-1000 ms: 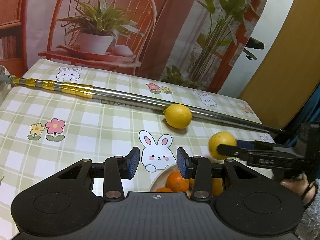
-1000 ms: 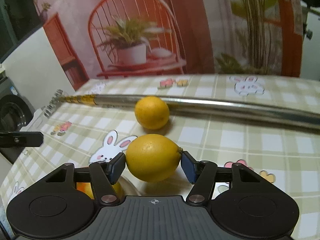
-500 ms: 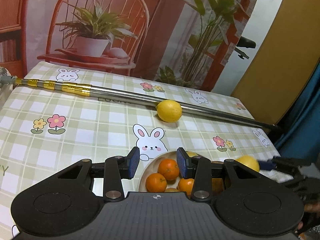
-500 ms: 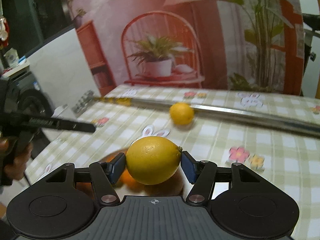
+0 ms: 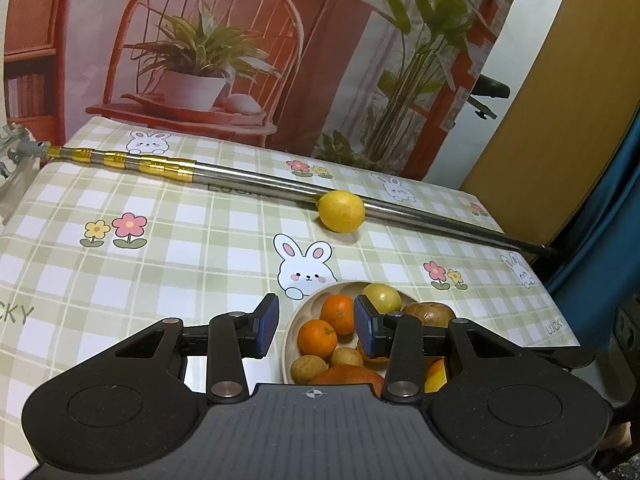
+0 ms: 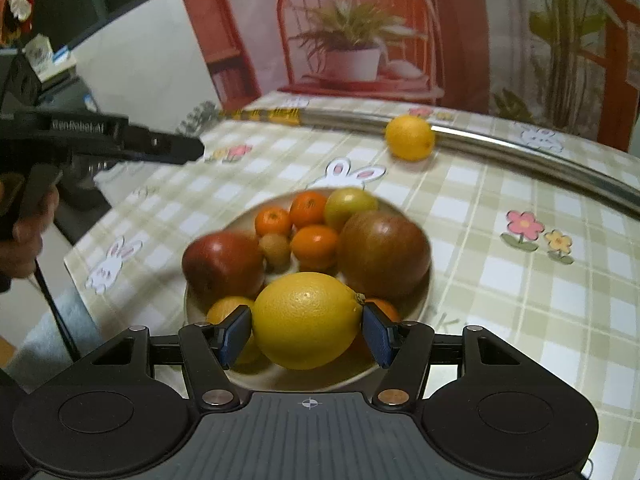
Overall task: Organize fruits
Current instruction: 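Carry the lemon onto the plate and open the right gripper, then grasp the lemon beside the metal pole with the left gripper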
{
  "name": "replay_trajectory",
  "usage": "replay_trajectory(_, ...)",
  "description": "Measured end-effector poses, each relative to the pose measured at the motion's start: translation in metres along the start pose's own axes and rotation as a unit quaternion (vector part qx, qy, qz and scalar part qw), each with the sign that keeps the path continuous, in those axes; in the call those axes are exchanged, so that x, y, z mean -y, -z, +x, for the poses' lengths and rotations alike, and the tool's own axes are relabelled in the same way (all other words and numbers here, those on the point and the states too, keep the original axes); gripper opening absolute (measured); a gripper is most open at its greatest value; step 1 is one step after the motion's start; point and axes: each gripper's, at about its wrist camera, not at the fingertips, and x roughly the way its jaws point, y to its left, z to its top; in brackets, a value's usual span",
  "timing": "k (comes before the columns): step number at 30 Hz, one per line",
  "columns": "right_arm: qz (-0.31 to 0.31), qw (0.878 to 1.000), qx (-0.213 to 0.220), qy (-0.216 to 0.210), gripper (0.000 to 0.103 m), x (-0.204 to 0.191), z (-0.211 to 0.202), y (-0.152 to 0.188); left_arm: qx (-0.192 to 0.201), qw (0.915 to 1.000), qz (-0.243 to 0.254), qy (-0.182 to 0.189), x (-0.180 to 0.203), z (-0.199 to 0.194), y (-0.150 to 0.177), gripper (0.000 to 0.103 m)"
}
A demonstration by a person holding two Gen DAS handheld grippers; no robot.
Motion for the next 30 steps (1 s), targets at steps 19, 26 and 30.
replay_trajectory(19,0.013,0.999,0.039,0.010,0.056,0.016,-0.021,-0.017,-0.010,0.9999,-0.008,0.004,-0.002,0.009,-0.001,0.043)
replay_trajectory(26,0.046,0.993,0.098,0.057,0.055,0.052,-0.042,-0.045,-0.009,0.9999,0.004,0.014,0.008,0.020,-0.015,0.044)
replay_trajectory(30,0.066,0.986,0.121,0.099,0.056,0.074,-0.047,-0.055,-0.009,0.9996,0.016,0.020,0.019,0.035,-0.032,0.054)
